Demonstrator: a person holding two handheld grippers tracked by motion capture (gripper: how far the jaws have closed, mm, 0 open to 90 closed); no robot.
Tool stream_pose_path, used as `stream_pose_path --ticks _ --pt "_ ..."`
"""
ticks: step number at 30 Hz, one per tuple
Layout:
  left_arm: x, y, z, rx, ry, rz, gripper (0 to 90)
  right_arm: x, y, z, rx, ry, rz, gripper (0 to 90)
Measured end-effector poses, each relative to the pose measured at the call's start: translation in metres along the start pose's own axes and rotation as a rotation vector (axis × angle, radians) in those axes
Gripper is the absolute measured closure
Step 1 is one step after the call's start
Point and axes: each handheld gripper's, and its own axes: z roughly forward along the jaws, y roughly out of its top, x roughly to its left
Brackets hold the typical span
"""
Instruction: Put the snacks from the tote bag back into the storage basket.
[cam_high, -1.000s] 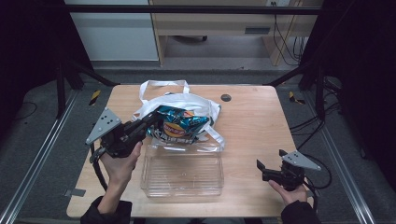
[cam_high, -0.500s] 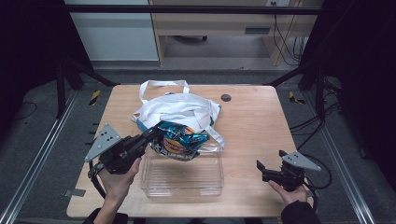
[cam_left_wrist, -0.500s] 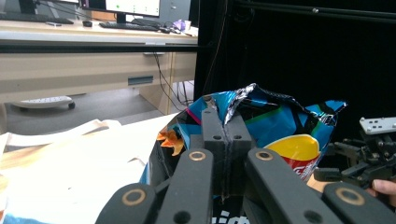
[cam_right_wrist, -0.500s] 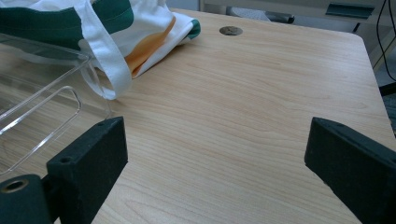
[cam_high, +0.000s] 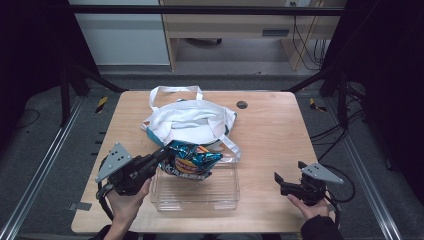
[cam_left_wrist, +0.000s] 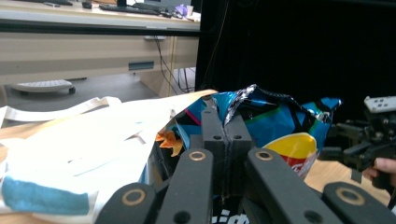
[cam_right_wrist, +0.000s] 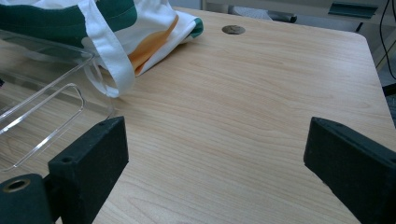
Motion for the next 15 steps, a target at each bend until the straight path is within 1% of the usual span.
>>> stream_pose_path --ticks 3,6,7,15 --pt "-0.001 -0.003 0.0 0.009 -0.002 -0.002 90.0 0.0 0.0 0.0 0.001 0.002 -0.004 6.8" --pt "-0.005 -0.007 0.002 0.023 -0.009 0.0 90.0 0.001 0.0 0.0 0.003 0.005 0.0 6.8" --pt "-0.006 -0.009 0.003 0.027 -0.011 0.001 90.0 0.001 0.0 0.0 0.002 0.003 -0.005 6.8" --pt "-0.015 -0.021 0.008 0.064 -0.024 0.017 90.0 0.001 -0.001 0.0 0.004 0.004 -0.003 6.8"
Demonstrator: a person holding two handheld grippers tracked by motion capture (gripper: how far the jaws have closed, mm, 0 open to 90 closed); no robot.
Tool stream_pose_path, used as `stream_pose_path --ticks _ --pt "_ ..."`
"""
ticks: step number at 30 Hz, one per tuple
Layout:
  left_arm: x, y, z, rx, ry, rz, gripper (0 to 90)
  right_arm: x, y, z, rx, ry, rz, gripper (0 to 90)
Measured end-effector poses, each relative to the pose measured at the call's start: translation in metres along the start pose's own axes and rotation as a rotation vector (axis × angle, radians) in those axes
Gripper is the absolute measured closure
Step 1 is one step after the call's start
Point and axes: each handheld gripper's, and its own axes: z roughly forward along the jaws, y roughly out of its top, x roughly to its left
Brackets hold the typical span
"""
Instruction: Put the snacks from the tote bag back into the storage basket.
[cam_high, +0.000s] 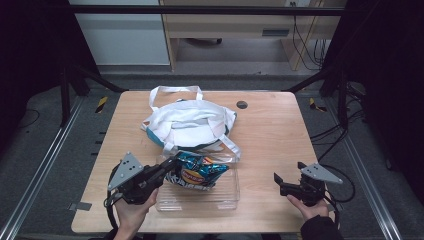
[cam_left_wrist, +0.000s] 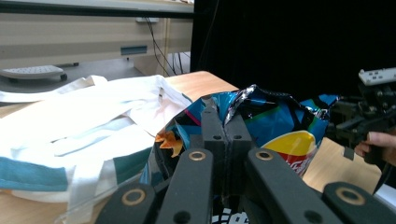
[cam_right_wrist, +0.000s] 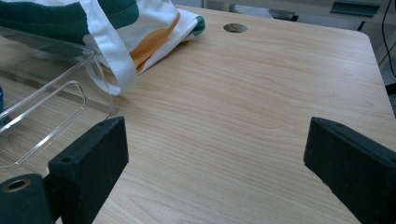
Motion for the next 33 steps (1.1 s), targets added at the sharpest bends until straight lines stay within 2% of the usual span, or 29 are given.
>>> stream_pose_path --ticks 7,10,16,23,33 --pt "0.0 -0.012 0.003 0.042 0.003 -0.014 90.0 0.0 0.0 0.0 -0.001 0.0 -0.001 6.8" --pt "0.003 -0.015 0.002 0.043 0.003 -0.03 90.0 0.0 0.0 0.0 0.0 0.0 -0.002 6.7" --pt "0.007 -0.019 0.005 0.053 0.041 -0.036 90.0 0.0 0.0 0.0 0.001 0.0 -0.005 6.8" --pt "0.011 -0.02 0.007 0.067 0.062 -0.04 90.0 0.0 0.0 0.001 0.005 0.0 -0.003 6.7" --pt "0.014 -0.022 0.011 0.06 0.107 -0.051 90.0 0.0 0.0 0.001 0.008 -0.001 -0.004 6.8"
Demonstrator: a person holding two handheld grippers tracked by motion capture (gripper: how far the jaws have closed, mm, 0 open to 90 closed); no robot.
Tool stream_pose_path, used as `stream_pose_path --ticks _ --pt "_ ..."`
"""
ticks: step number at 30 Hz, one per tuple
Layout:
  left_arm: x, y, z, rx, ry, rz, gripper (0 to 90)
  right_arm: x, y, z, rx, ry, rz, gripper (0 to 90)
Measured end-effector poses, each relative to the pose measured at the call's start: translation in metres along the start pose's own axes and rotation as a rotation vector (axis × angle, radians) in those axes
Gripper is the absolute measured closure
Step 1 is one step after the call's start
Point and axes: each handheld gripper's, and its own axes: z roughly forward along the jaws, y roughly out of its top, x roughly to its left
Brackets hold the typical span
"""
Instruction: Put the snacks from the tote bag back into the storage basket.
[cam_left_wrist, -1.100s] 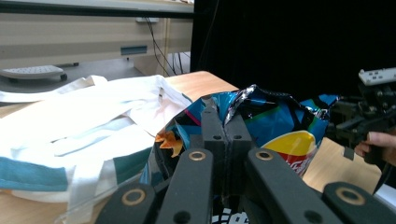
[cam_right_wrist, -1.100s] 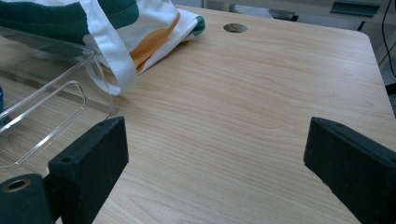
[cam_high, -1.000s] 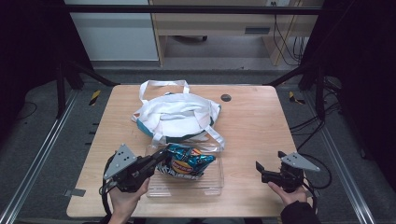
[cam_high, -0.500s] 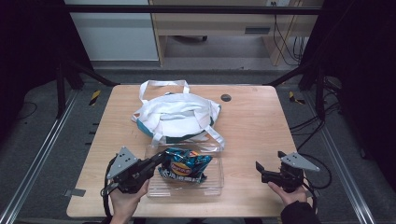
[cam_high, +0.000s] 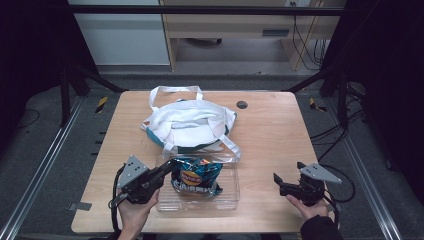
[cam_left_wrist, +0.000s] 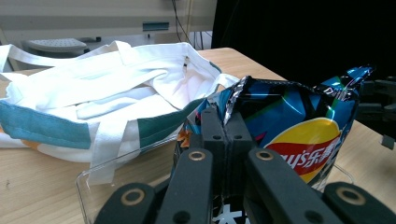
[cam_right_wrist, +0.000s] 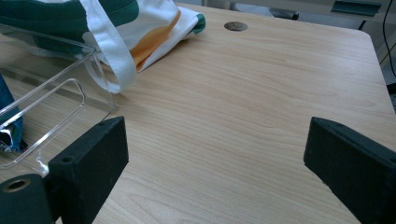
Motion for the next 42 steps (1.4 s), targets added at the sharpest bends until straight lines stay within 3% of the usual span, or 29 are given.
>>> stream_pose_path --ticks 14,18,27,42 --pt "0.004 0.011 0.018 0.01 0.048 -0.049 89.8 0.0 -0.001 0.002 0.007 -0.002 -0.003 6.8" --pt "0.003 0.014 0.025 0.015 0.069 -0.046 89.8 0.0 -0.001 0.002 0.009 -0.003 -0.005 6.7" --pt "0.011 0.022 0.042 0.028 0.082 -0.07 89.5 0.0 -0.001 0.002 0.01 -0.005 -0.009 6.8" --pt "0.022 0.026 0.06 0.022 0.111 -0.039 88.8 -0.001 -0.002 0.004 0.017 -0.002 -0.012 6.8"
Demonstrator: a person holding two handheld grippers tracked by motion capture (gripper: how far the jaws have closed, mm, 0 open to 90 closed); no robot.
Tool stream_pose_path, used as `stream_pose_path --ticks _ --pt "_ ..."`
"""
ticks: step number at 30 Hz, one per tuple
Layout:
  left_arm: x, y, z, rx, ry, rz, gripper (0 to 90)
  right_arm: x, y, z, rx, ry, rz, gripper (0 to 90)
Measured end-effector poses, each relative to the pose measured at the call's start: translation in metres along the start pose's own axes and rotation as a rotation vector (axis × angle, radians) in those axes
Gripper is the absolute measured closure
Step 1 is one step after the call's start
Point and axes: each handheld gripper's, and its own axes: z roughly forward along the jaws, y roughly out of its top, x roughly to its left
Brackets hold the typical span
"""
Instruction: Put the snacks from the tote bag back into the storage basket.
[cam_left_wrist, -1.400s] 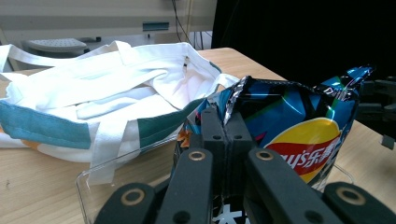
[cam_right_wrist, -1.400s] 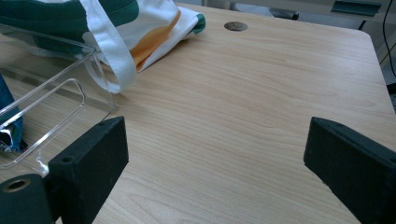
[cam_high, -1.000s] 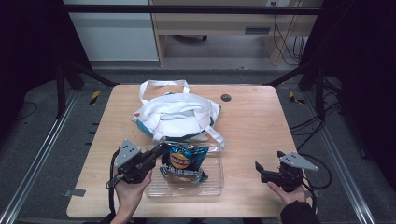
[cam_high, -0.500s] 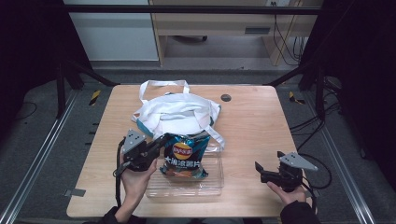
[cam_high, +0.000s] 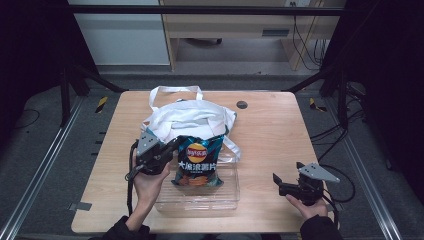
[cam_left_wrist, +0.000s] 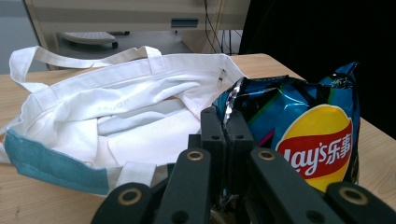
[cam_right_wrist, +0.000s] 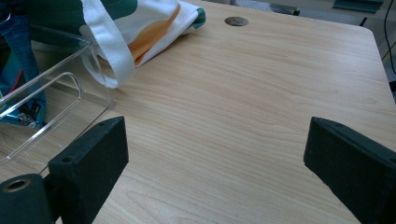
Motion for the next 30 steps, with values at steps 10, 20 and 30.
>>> stream_pose_path --ticks 10,20,30 --pt "0.0035 0.0014 0.0058 -0.015 -0.011 0.005 85.6 0.0001 -0.0002 0.0015 0.005 0.0 -0.002 6.8" --pt "0.0048 0.0008 0.0048 -0.033 -0.007 0.012 77.4 0.0004 -0.0001 0.0017 0.007 -0.001 -0.002 6.8" --pt "0.0086 -0.001 0.001 -0.057 0.001 0.06 55.6 0.001 0.0003 0.0005 0.005 0.002 0.001 6.7"
